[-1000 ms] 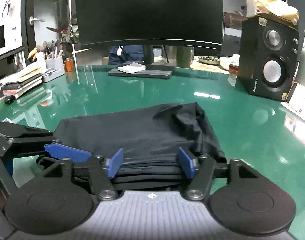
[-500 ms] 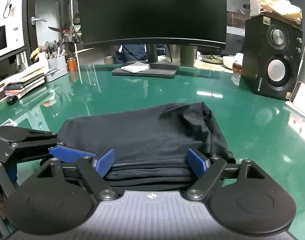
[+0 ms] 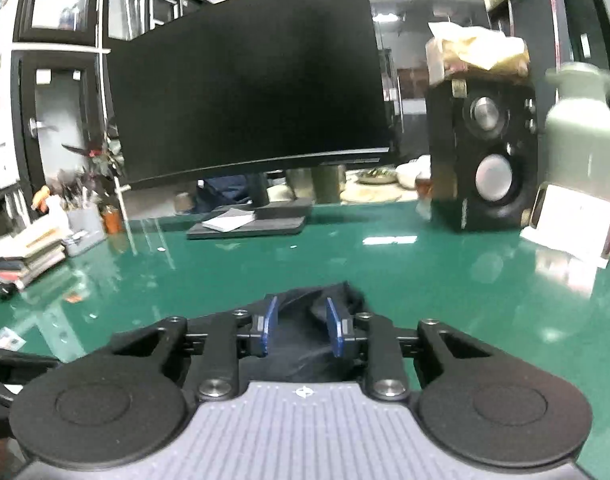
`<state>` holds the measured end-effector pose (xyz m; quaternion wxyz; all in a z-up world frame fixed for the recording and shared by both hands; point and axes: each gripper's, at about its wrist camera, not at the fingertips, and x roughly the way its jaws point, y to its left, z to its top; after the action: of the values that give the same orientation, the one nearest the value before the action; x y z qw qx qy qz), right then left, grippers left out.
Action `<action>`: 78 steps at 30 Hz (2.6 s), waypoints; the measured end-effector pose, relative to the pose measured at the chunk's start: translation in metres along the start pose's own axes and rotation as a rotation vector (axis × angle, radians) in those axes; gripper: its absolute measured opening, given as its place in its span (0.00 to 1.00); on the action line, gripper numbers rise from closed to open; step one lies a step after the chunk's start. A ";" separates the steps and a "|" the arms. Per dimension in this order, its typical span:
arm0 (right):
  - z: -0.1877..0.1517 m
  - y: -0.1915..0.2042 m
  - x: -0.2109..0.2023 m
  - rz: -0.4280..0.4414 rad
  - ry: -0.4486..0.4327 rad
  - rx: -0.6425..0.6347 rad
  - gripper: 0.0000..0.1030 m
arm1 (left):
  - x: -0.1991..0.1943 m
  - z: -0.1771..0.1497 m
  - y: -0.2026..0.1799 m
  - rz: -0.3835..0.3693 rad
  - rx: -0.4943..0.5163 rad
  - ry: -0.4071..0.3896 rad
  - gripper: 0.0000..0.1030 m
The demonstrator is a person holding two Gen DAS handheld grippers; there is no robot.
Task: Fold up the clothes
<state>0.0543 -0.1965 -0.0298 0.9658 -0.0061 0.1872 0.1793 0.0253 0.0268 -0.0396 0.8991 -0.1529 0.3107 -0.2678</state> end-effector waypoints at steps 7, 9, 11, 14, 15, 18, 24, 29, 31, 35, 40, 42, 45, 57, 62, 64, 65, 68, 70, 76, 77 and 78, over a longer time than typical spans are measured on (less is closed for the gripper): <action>-0.008 0.006 0.030 -0.081 0.155 -0.062 0.27 | 0.000 -0.003 -0.006 0.012 0.032 0.002 0.90; -0.007 0.007 0.032 -0.082 0.164 -0.063 0.11 | -0.001 -0.004 -0.006 0.004 0.032 0.004 0.71; -0.002 0.003 0.031 -0.059 0.165 -0.031 0.07 | 0.003 -0.003 -0.008 0.003 0.047 0.023 0.44; 0.003 -0.003 0.024 -0.072 0.143 -0.007 0.03 | 0.005 -0.002 -0.016 -0.017 0.075 0.018 0.43; 0.003 -0.003 0.023 -0.076 0.135 -0.005 0.03 | 0.005 -0.002 -0.021 -0.066 0.086 0.013 0.43; 0.008 -0.013 0.016 -0.114 0.111 0.022 0.03 | 0.008 -0.003 -0.030 -0.107 0.123 0.019 0.58; 0.005 -0.014 0.008 -0.035 0.119 0.047 0.56 | -0.012 0.001 -0.022 -0.003 0.124 -0.071 0.77; -0.009 0.009 0.023 -0.070 0.170 -0.087 0.40 | 0.000 -0.001 -0.008 0.113 0.086 -0.001 0.72; -0.010 0.006 0.024 -0.065 0.180 -0.062 0.23 | 0.005 -0.006 -0.011 0.110 0.094 0.003 0.53; -0.001 -0.003 0.017 -0.041 0.169 0.014 0.19 | 0.002 -0.003 -0.026 0.056 0.135 -0.017 0.35; 0.005 -0.019 0.008 -0.070 0.153 0.105 0.29 | 0.007 -0.007 -0.040 -0.032 0.213 0.018 0.45; 0.000 -0.024 0.014 -0.098 0.181 0.091 0.30 | 0.002 -0.005 -0.039 -0.035 0.231 0.000 0.56; 0.004 -0.025 0.001 -0.111 0.116 0.092 0.40 | -0.016 0.008 -0.027 -0.008 0.202 -0.106 0.88; 0.030 0.006 0.046 0.022 0.118 0.003 0.23 | -0.002 0.022 0.048 -0.045 -0.204 -0.073 0.63; 0.016 -0.013 0.076 -0.046 0.225 0.103 0.20 | 0.014 0.012 0.029 -0.103 -0.094 0.010 0.67; 0.020 -0.015 0.066 -0.056 0.217 0.130 0.24 | 0.011 0.014 0.023 -0.141 -0.069 0.011 0.74; 0.022 -0.013 0.056 -0.054 0.191 0.114 0.24 | 0.008 0.015 0.021 -0.149 -0.068 -0.006 0.79; 0.027 -0.007 0.025 -0.048 0.115 0.063 0.24 | 0.005 0.024 0.024 -0.156 -0.102 -0.096 0.84; 0.025 -0.003 0.013 -0.064 0.108 0.009 0.25 | 0.015 0.027 0.031 -0.126 -0.177 -0.081 0.84; -0.004 -0.011 0.026 -0.086 0.229 -0.066 0.38 | 0.026 0.019 0.028 -0.113 -0.209 -0.026 0.90; 0.000 -0.011 0.026 -0.088 0.234 -0.047 0.38 | 0.024 0.020 0.028 -0.116 -0.214 -0.035 0.91; 0.004 -0.011 0.023 -0.083 0.222 -0.029 0.38 | 0.020 0.021 0.028 -0.139 -0.234 -0.062 0.96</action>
<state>0.0801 -0.1988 -0.0350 0.9456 -0.0477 0.2899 0.1400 0.0621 0.0400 -0.0454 0.8636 -0.2862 0.3004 -0.2864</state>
